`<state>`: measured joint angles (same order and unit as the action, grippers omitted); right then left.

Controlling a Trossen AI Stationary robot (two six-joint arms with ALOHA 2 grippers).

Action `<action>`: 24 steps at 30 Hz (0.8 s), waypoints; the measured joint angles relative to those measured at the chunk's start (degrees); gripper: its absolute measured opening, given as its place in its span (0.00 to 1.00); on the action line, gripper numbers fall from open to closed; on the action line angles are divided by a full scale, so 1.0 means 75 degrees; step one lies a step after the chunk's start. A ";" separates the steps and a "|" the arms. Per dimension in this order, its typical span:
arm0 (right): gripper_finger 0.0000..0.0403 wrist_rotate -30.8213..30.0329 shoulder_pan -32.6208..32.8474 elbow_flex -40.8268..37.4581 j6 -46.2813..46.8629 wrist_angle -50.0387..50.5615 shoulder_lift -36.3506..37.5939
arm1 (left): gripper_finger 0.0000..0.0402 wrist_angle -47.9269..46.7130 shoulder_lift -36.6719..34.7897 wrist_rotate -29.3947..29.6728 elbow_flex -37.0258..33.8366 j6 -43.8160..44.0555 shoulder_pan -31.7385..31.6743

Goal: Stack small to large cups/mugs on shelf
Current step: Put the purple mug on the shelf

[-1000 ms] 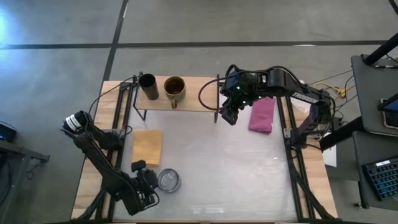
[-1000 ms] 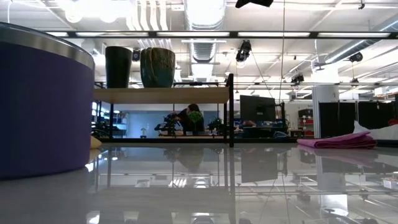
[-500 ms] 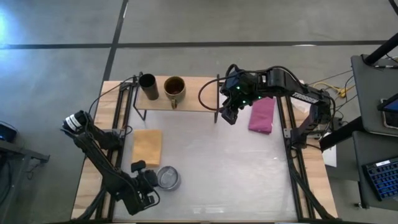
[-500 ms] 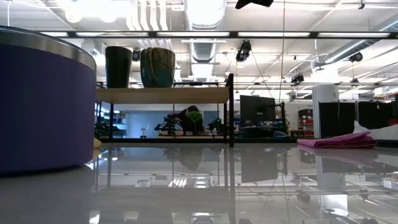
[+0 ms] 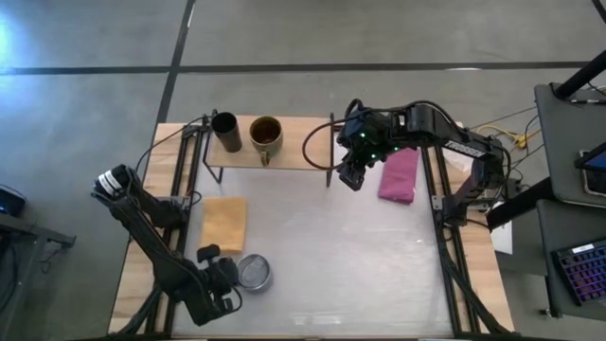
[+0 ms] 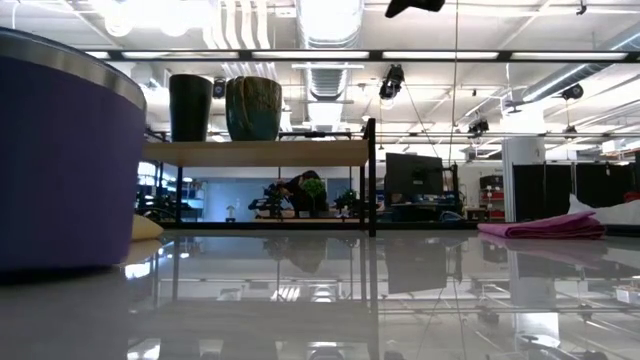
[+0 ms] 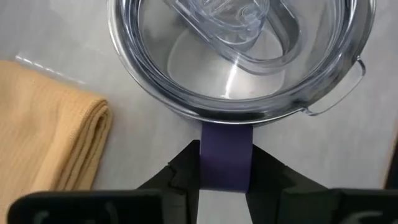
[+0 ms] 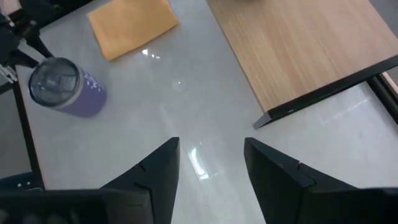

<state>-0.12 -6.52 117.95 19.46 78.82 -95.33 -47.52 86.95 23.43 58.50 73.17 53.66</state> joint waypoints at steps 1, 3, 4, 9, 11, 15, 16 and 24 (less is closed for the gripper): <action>0.43 0.0000 0.0000 0.0000 0.0000 0.0009 0.0000 | 0.18 -0.0105 -0.0108 -0.0034 0.0000 0.0004 -0.0030; 0.43 -0.0008 0.0000 0.0000 0.0000 0.0004 0.0021 | 0.18 -0.0483 -0.0363 -0.0009 0.0000 0.0060 -0.0161; 0.43 -0.0043 0.0000 0.0000 0.0003 0.0004 0.0035 | 0.18 -0.0747 -0.0505 0.0039 0.0000 0.0152 -0.0251; 0.43 -0.0903 0.0003 0.0000 0.0362 0.0377 0.0254 | 0.18 -0.1598 -0.1302 0.0344 0.0000 0.0167 -0.0786; 0.43 -0.1085 -0.0003 0.0000 0.0523 0.0607 0.0403 | 0.18 -0.1974 -0.1558 0.0348 0.0003 -0.0072 -0.0983; 0.43 -0.1216 0.0003 -0.0001 0.0887 0.0824 0.0733 | 0.18 -0.2998 -0.2060 0.0408 0.0003 -0.0270 -0.1328; 0.43 -0.1221 0.0003 -0.0009 0.0976 0.0878 0.0822 | 0.18 -0.3321 -0.2195 0.0448 -0.0005 -0.0270 -0.1393; 0.43 -0.1693 0.0160 -0.0391 0.1574 0.1254 0.1621 | 0.18 -0.2697 -0.2779 0.1157 0.0037 -0.0265 -0.2432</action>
<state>-12.82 -5.32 115.02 31.27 88.22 -83.17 -67.75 66.10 32.10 58.78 71.18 35.42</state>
